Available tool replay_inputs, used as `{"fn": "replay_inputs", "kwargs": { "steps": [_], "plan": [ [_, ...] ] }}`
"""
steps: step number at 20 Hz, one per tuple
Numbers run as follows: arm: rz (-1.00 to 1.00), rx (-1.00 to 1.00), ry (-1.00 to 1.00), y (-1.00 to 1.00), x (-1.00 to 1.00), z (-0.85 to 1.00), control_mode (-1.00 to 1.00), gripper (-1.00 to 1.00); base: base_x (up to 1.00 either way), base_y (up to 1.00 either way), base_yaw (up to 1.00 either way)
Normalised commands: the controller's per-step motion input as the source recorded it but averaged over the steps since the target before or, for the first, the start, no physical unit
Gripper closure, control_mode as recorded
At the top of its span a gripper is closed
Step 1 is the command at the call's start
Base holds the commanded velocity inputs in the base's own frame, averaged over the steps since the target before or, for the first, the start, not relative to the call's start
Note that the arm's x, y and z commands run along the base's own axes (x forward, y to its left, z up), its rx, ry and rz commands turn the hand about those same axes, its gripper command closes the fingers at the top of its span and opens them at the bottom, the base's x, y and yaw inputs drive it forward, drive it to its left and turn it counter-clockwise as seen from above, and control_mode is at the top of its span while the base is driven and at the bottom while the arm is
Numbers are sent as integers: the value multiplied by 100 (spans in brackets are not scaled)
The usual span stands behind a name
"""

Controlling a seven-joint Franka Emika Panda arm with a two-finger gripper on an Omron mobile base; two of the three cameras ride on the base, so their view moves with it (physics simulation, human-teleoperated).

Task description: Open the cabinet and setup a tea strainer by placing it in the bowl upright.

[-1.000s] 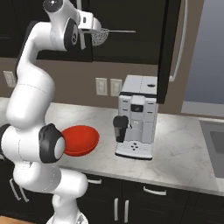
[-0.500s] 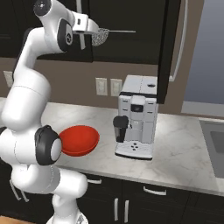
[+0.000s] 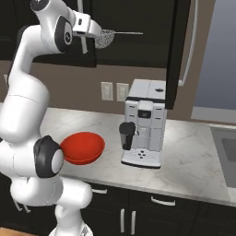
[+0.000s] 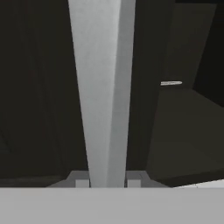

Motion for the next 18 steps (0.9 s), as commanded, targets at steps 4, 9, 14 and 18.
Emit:
{"fn": "replay_inputs", "kwargs": {
  "steps": [4, 9, 14, 18],
  "plan": [
    [0, 2, 0, 2, -88, 0, -100, 100, 0, 0, 0],
    [-2, 0, 0, 32, -100, 0, -100, 100, 0, 0, 0],
    [-6, 0, -1, 53, -100, 0, -100, 100, 0, 0, 0],
    [-9, 0, 0, 60, -100, 0, -100, 100, 0, 0, 0]
  ]
}}
